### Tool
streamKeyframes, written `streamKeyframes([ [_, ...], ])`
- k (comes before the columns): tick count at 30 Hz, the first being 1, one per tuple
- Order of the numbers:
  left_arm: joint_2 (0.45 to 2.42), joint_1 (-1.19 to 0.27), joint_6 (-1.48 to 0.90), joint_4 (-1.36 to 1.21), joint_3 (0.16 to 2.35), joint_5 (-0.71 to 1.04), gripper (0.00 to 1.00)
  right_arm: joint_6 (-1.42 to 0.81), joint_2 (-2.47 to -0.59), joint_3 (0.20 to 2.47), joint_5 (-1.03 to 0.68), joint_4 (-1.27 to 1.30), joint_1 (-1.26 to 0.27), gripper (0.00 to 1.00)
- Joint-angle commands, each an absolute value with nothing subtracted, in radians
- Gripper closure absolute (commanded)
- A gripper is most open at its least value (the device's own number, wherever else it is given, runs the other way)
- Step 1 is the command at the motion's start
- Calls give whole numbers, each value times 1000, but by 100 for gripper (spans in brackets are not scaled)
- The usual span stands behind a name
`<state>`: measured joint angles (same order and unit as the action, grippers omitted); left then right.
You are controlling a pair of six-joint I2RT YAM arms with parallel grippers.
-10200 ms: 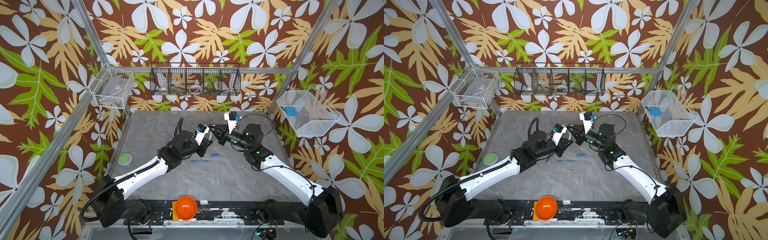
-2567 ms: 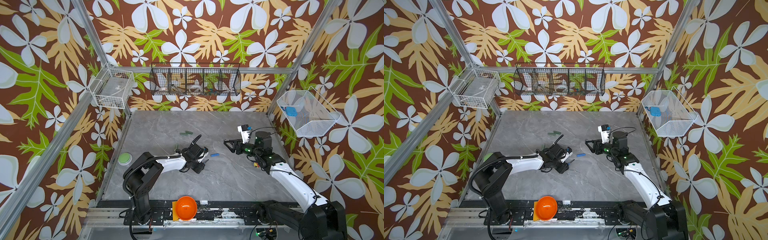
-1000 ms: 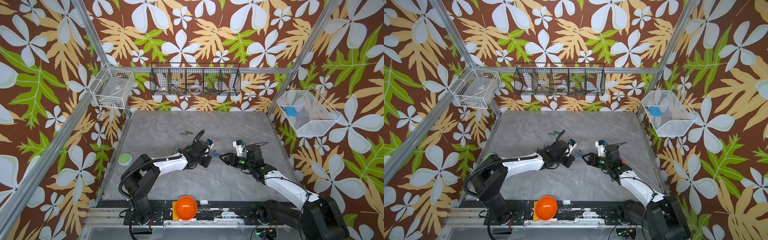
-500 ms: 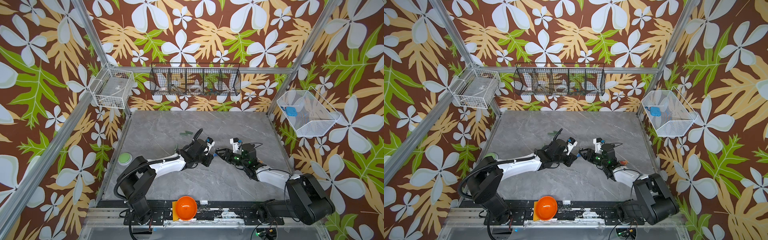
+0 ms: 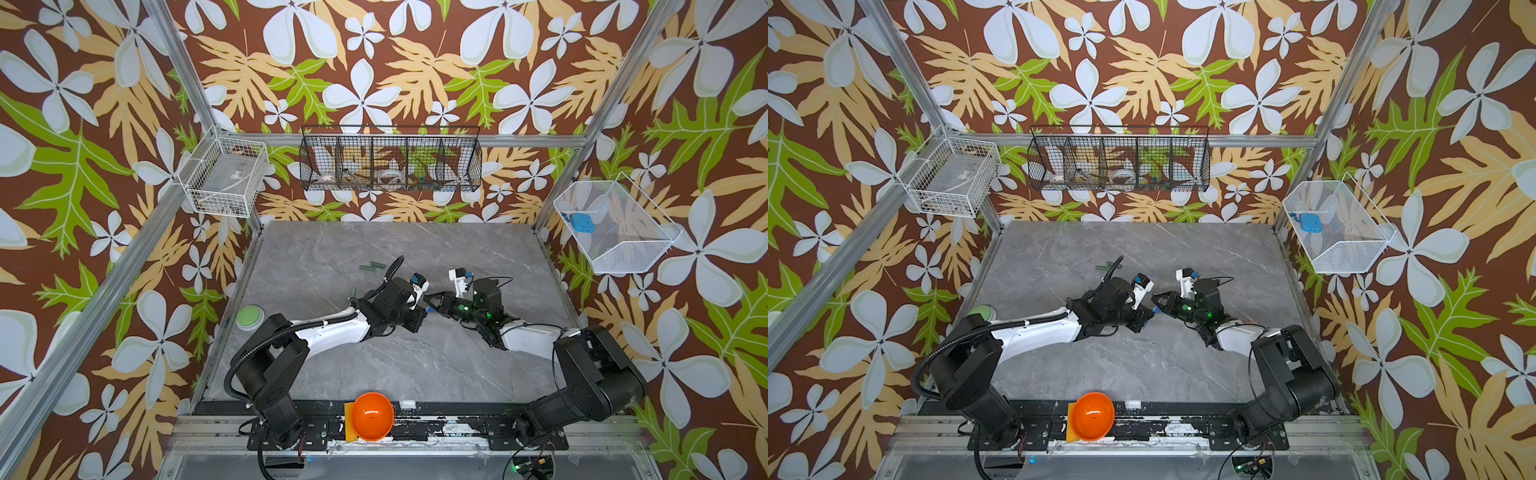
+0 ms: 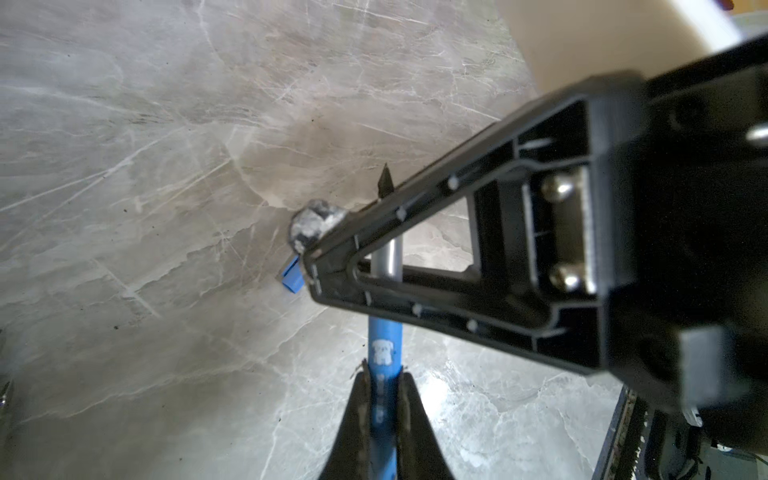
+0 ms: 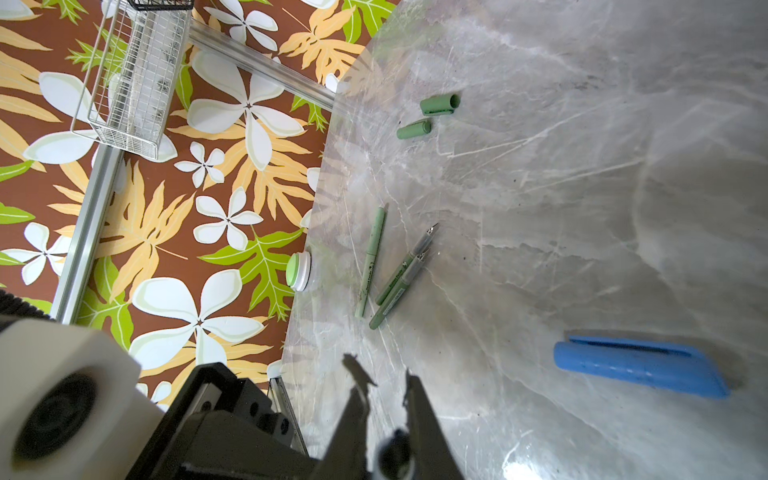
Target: Insert the pens into the pen caps
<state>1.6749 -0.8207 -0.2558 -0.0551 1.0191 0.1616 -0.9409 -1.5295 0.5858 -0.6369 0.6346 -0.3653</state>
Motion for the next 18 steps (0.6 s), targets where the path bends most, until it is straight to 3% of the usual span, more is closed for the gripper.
streamKeyframes([
  [1,1667,-819,-263,-82,1025,173,89,-939,-1527,600,-667,671,-368,100],
  [4,1663,-814,-276,-81,1028,180,51,-855,-1512,651,-670,552,-368,100],
  [7,1641,-779,-311,-133,984,246,35,-786,-1495,694,-679,457,-367,100],
  [12,1611,-721,-353,-235,913,403,33,-788,-1506,710,-711,464,-368,100],
  [18,1645,-721,-350,-232,926,503,44,-808,-1513,703,-714,508,-367,100],
])
